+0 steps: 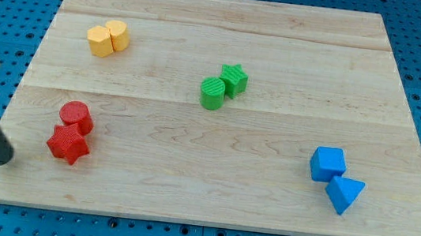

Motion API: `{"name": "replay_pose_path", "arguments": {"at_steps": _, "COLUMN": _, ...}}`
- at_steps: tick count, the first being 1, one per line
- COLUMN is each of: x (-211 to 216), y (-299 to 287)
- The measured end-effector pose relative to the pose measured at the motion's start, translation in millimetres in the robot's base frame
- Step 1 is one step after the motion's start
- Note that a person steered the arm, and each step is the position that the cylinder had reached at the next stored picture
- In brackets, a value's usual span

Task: Place your arm vertically below the green star

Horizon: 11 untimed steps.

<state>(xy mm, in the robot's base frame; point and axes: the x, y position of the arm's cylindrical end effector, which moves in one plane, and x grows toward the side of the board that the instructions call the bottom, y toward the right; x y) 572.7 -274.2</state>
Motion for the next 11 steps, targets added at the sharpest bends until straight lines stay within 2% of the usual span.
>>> {"name": "replay_pose_path", "arguments": {"at_steps": 1, "x": 13.2, "y": 11.5}}
{"name": "replay_pose_path", "arguments": {"at_steps": 2, "x": 9.1, "y": 87.9}}
{"name": "replay_pose_path", "arguments": {"at_steps": 4, "x": 10.7, "y": 107.9}}
{"name": "replay_pose_path", "arguments": {"at_steps": 5, "x": -12.3, "y": 183.5}}
{"name": "replay_pose_path", "arguments": {"at_steps": 6, "x": -83.1, "y": 284.9}}
{"name": "replay_pose_path", "arguments": {"at_steps": 7, "x": -105.1, "y": 310.9}}
{"name": "replay_pose_path", "arguments": {"at_steps": 9, "x": -111.8, "y": 326.9}}
{"name": "replay_pose_path", "arguments": {"at_steps": 10, "x": -93.1, "y": 301.0}}
{"name": "replay_pose_path", "arguments": {"at_steps": 11, "x": -47.2, "y": 220.8}}
